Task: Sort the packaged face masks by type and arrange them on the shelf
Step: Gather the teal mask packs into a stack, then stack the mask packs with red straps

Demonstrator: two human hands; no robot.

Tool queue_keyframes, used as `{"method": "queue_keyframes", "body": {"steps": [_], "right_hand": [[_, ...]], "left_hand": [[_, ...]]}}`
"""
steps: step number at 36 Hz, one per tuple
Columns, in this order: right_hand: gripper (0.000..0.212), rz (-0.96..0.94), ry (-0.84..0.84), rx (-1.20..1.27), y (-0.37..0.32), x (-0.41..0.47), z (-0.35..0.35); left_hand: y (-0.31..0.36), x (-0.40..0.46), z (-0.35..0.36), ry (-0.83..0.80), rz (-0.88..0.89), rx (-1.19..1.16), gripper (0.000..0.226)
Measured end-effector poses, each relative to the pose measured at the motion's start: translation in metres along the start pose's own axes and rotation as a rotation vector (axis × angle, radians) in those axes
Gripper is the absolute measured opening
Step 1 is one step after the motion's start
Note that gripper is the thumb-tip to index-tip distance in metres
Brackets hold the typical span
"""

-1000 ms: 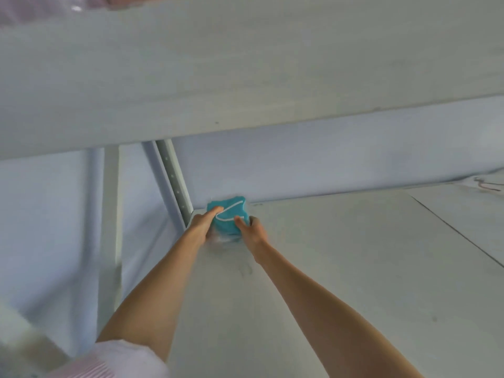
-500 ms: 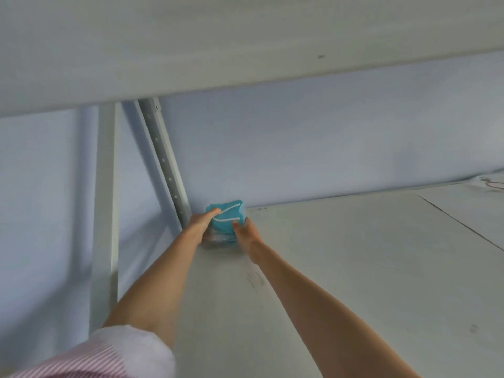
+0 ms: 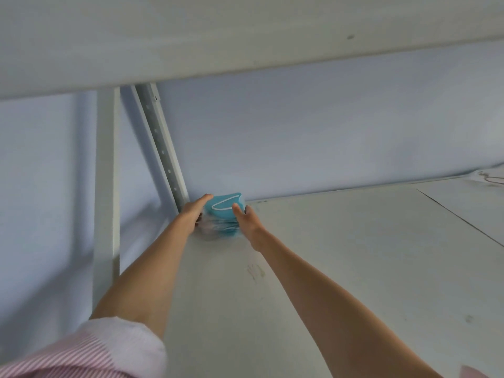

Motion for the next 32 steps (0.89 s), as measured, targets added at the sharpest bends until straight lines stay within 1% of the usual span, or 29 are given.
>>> {"method": "queue_keyframes", "body": {"steps": [3,5,7,9,12,14,17,19,25,32], "right_hand": [[0.041,-0.011,0.005,-0.013,-0.001,-0.002,-0.001],[0.051,0.012,0.026,-0.072,-0.003,-0.006,-0.008],[0.059,0.002,0.059,-0.184,-0.007,-0.008,-0.02],[0.062,-0.041,0.106,-0.35,-0.014,-0.007,-0.038],[0.059,-0.085,0.162,-0.667,-0.024,-0.009,-0.071],[0.055,-0.127,0.164,-0.897,-0.032,-0.014,-0.096],[0.05,-0.167,0.13,-1.197,-0.043,-0.025,-0.133],[0.049,-0.156,0.107,-1.315,-0.05,-0.034,-0.159],[0.054,-0.115,0.07,-1.433,-0.059,-0.069,-0.241],[0.055,-0.084,0.073,-1.453,-0.061,-0.113,-0.35]], "left_hand": [[0.014,-0.022,-0.004,0.066,0.04,0.025,0.046],[0.025,-0.033,-0.011,0.166,0.114,0.074,0.041],[0.041,-0.048,-0.015,0.241,0.211,0.238,0.041],[0.06,-0.062,-0.01,0.263,0.319,0.444,0.044],[0.088,-0.084,0.01,0.266,0.475,0.622,0.041],[0.104,-0.098,0.03,0.247,0.553,0.715,0.04],[0.122,-0.123,0.07,0.17,0.635,0.859,0.038],[0.128,-0.14,0.096,0.124,0.659,0.922,0.037],[0.131,-0.178,0.175,0.002,0.65,0.998,0.04],[0.132,-0.228,0.281,-0.052,0.662,0.993,0.041]]}}
Point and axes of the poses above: each hand's wrist, its own x-axis towards the middle knuckle, its own z-axis out of the palm, y = z × x, the point moved 7 cm from there along x, towards the middle knuckle, and after that the axes turned 1 degree about -y, right-handed, at the moved point
